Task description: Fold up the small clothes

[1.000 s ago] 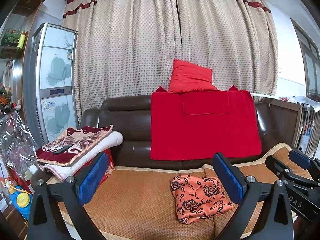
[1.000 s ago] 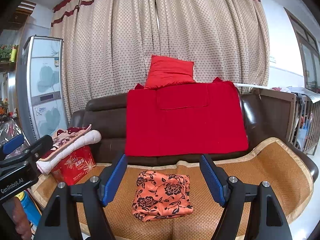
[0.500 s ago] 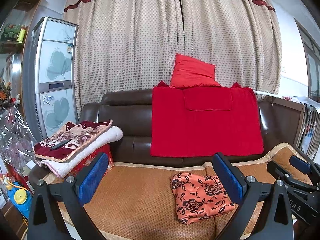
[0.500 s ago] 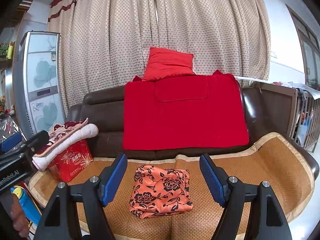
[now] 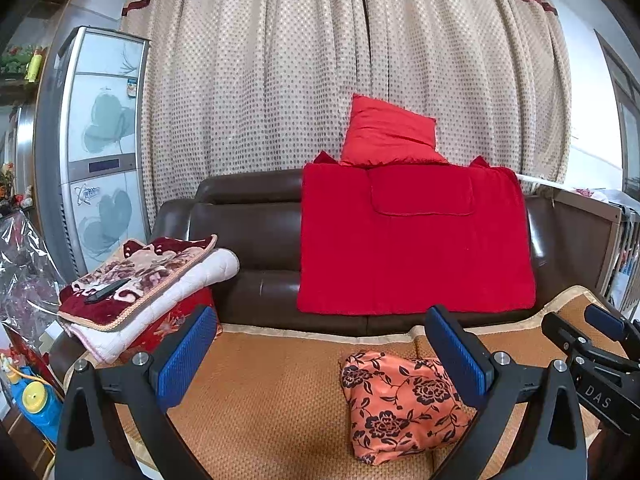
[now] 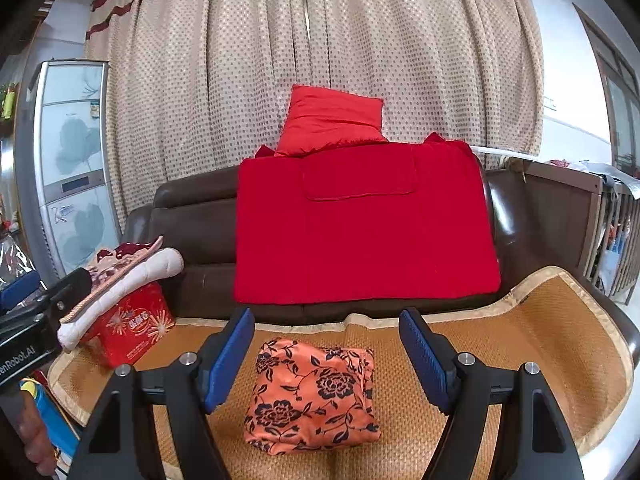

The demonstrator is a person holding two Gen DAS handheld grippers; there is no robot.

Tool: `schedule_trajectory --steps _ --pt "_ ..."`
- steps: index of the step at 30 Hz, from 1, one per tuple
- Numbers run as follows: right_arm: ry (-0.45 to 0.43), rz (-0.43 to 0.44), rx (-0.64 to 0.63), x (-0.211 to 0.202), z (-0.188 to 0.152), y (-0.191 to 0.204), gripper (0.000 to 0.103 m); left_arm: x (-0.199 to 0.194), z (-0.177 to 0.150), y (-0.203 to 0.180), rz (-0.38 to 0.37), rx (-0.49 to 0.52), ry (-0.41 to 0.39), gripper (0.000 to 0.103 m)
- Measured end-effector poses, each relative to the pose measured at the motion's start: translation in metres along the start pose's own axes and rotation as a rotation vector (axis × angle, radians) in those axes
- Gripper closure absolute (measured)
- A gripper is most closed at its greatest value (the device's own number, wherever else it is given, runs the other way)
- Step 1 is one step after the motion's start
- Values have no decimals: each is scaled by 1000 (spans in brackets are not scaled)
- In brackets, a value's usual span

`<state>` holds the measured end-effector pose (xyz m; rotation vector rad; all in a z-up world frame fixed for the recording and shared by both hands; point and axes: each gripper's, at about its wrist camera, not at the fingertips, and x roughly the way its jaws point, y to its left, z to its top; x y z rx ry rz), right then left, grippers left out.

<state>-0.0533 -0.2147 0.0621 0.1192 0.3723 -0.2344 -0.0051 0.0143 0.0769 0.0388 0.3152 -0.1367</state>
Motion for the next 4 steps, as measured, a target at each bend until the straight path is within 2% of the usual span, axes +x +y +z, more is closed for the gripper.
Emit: schedule_trajectory --steps 4 --pt "45 10 26 38 1 -15 25 38 -3 -1 13 -2 37 0"
